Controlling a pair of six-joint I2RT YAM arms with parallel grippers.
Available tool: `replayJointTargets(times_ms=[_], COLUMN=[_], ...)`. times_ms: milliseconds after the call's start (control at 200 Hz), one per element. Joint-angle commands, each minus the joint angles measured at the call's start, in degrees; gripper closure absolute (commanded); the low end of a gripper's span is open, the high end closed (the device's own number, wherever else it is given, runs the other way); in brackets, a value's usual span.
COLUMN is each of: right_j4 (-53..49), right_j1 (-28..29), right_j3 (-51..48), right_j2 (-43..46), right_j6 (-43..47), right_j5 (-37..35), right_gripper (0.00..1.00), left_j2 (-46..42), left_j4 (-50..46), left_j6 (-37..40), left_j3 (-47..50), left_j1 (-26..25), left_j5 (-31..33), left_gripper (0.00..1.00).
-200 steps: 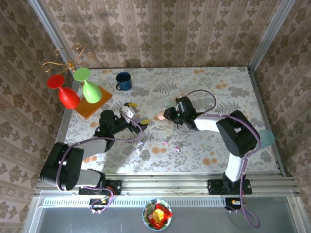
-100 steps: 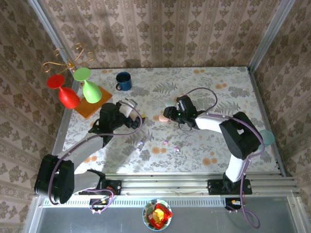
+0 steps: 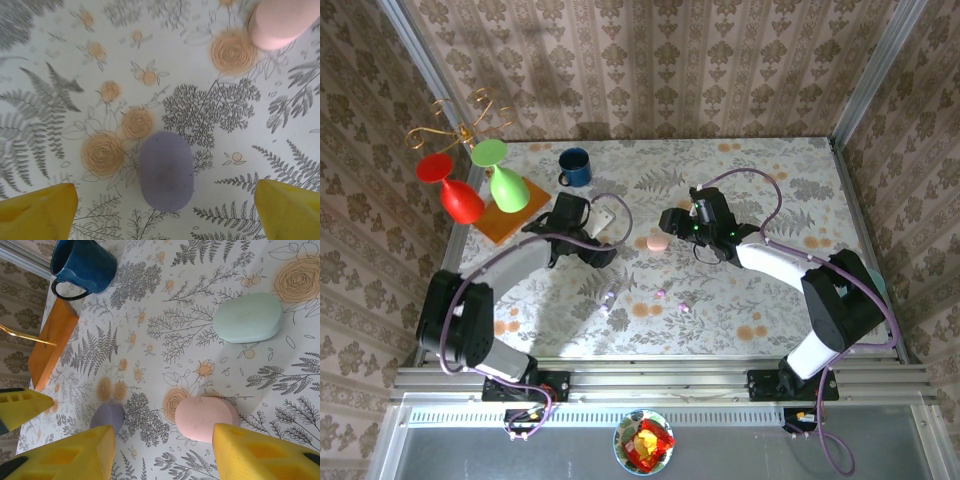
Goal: Insert the wireless bluetooth earbuds into the charging case
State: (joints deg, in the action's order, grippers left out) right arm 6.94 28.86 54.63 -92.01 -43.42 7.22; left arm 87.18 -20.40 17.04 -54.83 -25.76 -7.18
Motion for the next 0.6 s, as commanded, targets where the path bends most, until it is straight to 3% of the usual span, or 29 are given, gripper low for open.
replayJointTargets(times_ms=[0, 410, 595], right_j4=[-1.4, -1.4, -0.8], right_j1=[0.1, 0.0, -0.1], right_j3=[-0.6, -1.0, -1.1], right_j2=[0.7, 0.3, 0.2], right_j6=[0.9, 1.0, 0.8], right_j5=[-1.3, -1.2, -0.7], right_gripper=[0.45, 0.45, 0.45], left_j2=[4.5, 13.8, 15.1], left_j4=[-10.7, -14.3, -13.1], left_j6=[2.1, 2.5, 2.5], left_j3=[-5.1, -9.9, -9.4], left_j1=[0.0, 0.0, 0.0], left_j5=[-0.1, 1.9, 1.6], left_gripper=[0.09, 0.15, 0.29])
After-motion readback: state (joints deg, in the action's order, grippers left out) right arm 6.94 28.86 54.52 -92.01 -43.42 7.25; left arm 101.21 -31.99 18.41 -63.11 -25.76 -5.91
